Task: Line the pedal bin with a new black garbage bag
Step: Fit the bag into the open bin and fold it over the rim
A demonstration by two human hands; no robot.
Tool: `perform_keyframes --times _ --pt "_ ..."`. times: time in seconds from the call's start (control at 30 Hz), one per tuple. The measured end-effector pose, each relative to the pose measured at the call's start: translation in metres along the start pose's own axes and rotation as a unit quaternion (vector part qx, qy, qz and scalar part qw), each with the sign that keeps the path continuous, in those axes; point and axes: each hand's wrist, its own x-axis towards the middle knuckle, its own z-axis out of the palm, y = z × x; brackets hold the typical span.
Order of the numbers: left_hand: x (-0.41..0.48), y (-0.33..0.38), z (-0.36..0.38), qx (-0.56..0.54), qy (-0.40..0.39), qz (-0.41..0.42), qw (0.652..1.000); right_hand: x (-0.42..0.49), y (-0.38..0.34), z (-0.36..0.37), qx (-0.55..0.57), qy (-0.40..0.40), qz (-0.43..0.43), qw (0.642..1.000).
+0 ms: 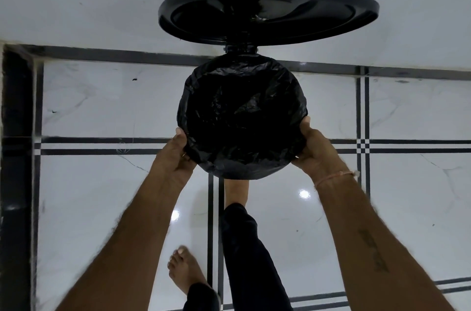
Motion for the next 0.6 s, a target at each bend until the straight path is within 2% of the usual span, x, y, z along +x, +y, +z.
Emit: perform_keyframes --times 0.1,0.23,0.37,0.5,0.6 --pt "0.004 -0.003 -0.003 -0.018 0.012 -0.002 1.0 0.004 -0.005 -0.006 0.001 -0.037 0.053 0.998" --pt "-0.004 -0.009 0.002 -0.029 0.044 0.039 0.998 0.003 -0.004 -0.007 0.058 -0.047 0.032 0.997" --pt "-0.017 -0.02 -0.003 -0.042 -0.01 -0.007 0.999 -0.005 0.007 -0.01 0.099 -0.042 -0.014 0.994" --pt "-0.014 -0.023 -0.008 -0.049 -0.064 0.013 0.997 -0.004 0.008 -0.013 0.102 -0.084 0.002 0.991" --pt "-0.01 -0.032 -0.004 -0.076 -0.046 0.046 0.995 -0.003 0.009 -0.013 0.106 -0.093 -0.001 0.99"
